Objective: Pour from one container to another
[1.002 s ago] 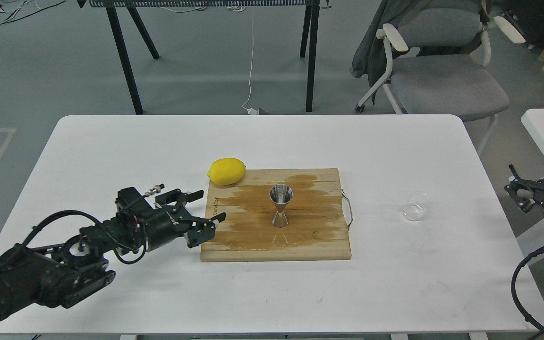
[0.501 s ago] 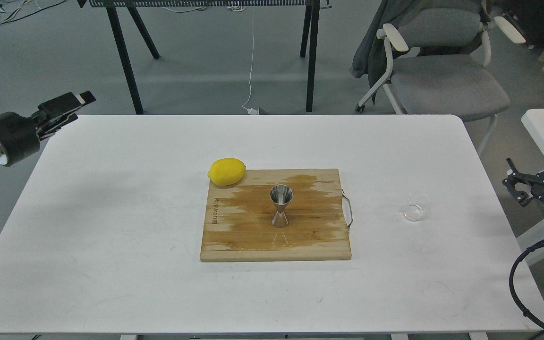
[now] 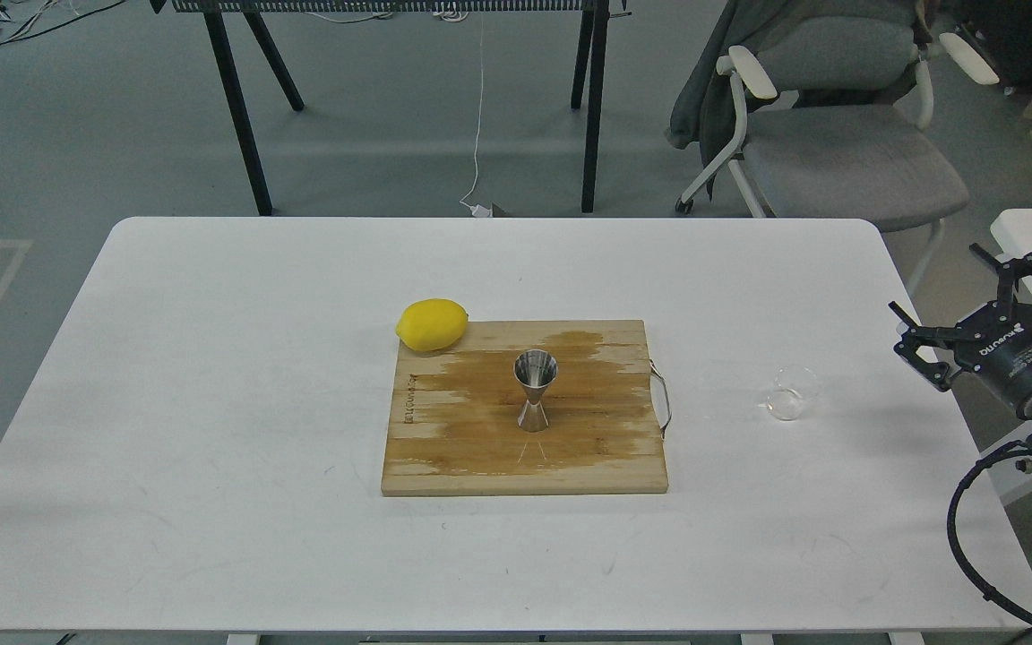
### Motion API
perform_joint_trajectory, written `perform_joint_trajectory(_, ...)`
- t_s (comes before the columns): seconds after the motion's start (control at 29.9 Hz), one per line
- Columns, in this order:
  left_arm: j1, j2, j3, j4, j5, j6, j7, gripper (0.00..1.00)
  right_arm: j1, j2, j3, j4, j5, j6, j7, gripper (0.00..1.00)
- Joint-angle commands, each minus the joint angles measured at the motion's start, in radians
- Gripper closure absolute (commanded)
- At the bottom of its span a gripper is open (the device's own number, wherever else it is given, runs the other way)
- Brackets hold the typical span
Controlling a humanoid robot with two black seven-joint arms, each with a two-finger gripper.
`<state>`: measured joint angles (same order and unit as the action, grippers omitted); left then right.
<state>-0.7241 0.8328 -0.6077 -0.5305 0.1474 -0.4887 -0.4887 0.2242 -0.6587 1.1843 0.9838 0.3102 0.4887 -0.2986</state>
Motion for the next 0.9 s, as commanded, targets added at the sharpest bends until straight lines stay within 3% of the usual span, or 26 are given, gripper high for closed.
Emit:
perform_joint_trajectory(0.0, 0.005, -0.044, -0.001, 0.007, -0.052, 0.000, 0.000, 0.11, -0.061, -0.125, -0.066, 0.133, 0.266, -0.069, -0.100, 0.01)
perform_joint_trajectory(0.1, 0.020, -0.076, -0.001, 0.009, -0.077, 0.000, 0.000, 0.11, -0.153, -0.194, -0.054, 0.248, 0.464, -0.201, -0.175, 0.01)
perform_joint_trajectory(0.27, 0.041, -0.109, -0.001, 0.010, -0.101, 0.000, 0.000, 0.11, -0.319, -0.233, -0.046, 0.329, 0.604, -0.254, -0.174, 0.01)
perform_joint_trajectory(0.53, 0.048, -0.124, -0.001, 0.035, -0.101, 0.000, 0.000, 0.11, -0.376, -0.070, -0.046, 0.323, 0.601, -0.263, 0.001, 0.01)
perform_joint_trajectory(0.63, 0.049, -0.124, -0.001, 0.035, -0.101, 0.000, 0.000, 0.11, -0.364, -0.027, -0.045, 0.308, 0.598, -0.310, 0.065, 0.02)
perform_joint_trajectory(0.87, 0.068, -0.126, -0.001, 0.035, -0.101, 0.000, 0.000, 0.11, -0.269, 0.080, -0.051, 0.242, 0.589, -0.508, 0.104, 0.02)
